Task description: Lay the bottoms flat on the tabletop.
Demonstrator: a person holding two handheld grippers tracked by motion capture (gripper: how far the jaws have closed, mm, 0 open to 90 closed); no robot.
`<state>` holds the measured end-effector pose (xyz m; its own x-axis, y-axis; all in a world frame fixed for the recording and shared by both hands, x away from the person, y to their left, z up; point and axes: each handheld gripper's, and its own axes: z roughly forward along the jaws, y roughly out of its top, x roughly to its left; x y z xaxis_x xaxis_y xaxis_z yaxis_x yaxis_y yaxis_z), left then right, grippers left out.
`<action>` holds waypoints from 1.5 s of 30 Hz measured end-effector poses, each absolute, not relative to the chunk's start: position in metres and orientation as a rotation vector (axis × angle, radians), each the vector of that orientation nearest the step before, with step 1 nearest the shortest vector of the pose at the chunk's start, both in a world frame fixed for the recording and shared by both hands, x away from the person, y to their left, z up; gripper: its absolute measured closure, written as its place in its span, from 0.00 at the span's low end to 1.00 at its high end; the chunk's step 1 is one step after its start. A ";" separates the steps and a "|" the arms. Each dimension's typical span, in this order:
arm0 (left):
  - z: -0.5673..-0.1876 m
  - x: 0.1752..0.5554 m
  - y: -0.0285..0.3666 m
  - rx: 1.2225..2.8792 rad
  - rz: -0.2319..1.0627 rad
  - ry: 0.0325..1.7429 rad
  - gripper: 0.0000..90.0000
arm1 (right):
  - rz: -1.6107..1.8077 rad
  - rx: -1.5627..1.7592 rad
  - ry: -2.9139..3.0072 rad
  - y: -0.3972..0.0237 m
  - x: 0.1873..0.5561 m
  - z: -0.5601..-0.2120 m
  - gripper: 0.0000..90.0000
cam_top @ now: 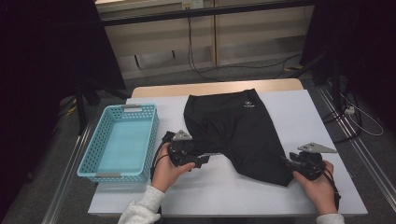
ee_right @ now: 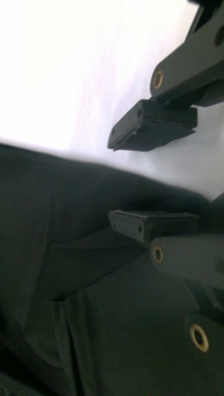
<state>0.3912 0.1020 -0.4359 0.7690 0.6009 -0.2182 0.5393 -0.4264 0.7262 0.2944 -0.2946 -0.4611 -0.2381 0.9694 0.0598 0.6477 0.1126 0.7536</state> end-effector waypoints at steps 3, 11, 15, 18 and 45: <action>-0.436 0.392 0.102 2.112 0.093 0.856 0.17 | 0.968 1.536 1.975 -0.293 0.298 -0.462 0.87; -0.433 0.391 0.102 2.096 0.101 0.855 0.17 | 1.037 1.475 1.954 -0.297 0.296 -0.450 1.00; -0.434 0.390 0.101 2.104 0.097 0.852 0.18 | 1.020 1.422 1.936 -0.297 0.289 -0.446 0.88; -0.432 0.389 0.103 2.104 0.107 0.854 0.18 | 1.004 1.405 1.938 -0.291 0.284 -0.444 0.74; -0.427 0.383 0.115 2.060 0.113 0.879 0.17 | 1.077 1.349 2.167 -0.246 0.299 -0.463 0.79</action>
